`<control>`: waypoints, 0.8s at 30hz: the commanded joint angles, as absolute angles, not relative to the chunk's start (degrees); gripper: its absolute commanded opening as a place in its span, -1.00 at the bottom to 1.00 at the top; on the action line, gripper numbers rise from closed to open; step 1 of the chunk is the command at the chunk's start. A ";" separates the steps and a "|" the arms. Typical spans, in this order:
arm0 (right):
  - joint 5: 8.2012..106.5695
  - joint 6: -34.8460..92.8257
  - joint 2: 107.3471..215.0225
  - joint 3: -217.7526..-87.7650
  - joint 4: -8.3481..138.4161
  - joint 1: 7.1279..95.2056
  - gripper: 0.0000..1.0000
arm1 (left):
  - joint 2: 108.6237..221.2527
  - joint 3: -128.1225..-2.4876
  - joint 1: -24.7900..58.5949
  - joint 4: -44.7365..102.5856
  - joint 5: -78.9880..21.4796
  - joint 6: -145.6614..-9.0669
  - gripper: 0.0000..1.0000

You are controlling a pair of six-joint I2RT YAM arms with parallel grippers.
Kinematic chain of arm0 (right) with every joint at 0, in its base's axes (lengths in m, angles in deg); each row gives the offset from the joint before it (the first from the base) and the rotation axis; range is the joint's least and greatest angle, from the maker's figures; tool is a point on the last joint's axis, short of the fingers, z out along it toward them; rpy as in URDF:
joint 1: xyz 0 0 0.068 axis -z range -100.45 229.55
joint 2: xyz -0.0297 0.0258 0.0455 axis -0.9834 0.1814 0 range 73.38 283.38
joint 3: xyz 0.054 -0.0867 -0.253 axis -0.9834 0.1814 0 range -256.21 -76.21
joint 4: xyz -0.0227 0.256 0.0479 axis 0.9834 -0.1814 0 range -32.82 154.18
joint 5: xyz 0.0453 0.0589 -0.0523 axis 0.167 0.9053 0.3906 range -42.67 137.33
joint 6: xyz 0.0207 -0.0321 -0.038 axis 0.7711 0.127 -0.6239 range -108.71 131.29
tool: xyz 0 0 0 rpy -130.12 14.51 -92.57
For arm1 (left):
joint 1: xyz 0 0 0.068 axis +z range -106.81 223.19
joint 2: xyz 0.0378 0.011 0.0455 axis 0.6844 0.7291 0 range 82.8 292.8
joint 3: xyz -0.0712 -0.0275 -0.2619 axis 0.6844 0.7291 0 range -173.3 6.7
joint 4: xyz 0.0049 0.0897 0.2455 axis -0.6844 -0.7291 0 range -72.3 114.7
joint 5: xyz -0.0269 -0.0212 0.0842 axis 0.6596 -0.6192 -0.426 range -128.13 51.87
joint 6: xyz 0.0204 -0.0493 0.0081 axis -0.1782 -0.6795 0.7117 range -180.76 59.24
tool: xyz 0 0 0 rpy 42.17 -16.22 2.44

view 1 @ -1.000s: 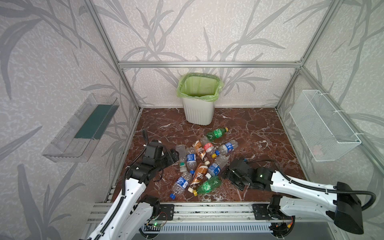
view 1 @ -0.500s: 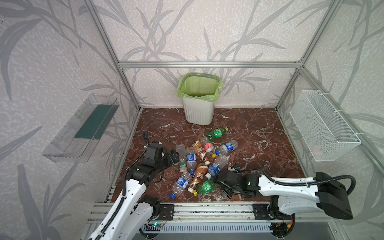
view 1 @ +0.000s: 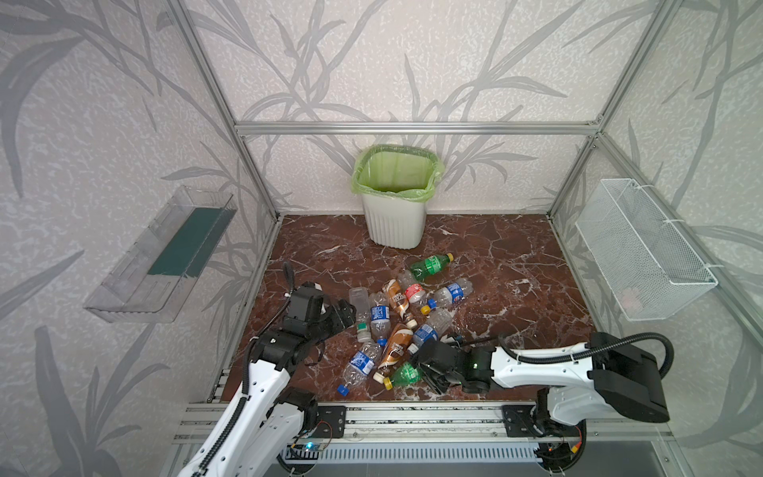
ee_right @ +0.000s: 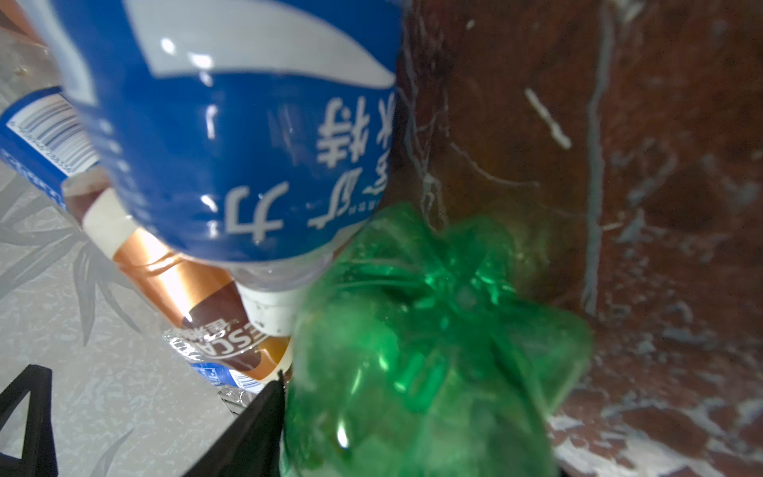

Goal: Throw the plastic bottles in the bin
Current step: 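Close the right gripper on the green soda bottle nearest the robot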

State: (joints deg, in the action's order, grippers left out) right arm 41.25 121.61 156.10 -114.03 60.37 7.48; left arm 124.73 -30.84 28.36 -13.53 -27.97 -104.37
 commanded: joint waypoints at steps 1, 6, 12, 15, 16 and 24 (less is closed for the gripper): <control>39.35 123.07 156.29 -112.75 61.29 7.10 0.26 | 123.99 -30.22 28.58 -13.62 -28.38 -104.10 0.83; 37.56 124.49 154.07 -109.63 59.46 7.21 0.19 | 124.59 -30.52 28.68 -13.62 -28.67 -103.97 0.83; 34.54 125.94 147.48 -106.28 49.90 7.42 0.17 | 125.47 -31.02 28.78 -13.63 -28.94 -103.82 0.82; 33.05 125.54 142.70 -105.08 43.05 8.33 0.16 | 125.81 -31.26 28.71 -13.66 -29.20 -103.91 0.82; 33.01 124.70 141.10 -104.78 40.70 9.17 0.16 | 125.99 -31.35 28.71 -13.62 -29.26 -103.91 0.82; 37.04 107.79 132.99 -105.33 25.13 23.47 0.20 | 127.08 -32.14 28.78 -13.61 -29.79 -104.09 0.82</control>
State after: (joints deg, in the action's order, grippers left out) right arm 35.87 117.09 134.14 -105.68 35.61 18.10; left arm 126.87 -30.69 28.43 -13.51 -28.61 -104.33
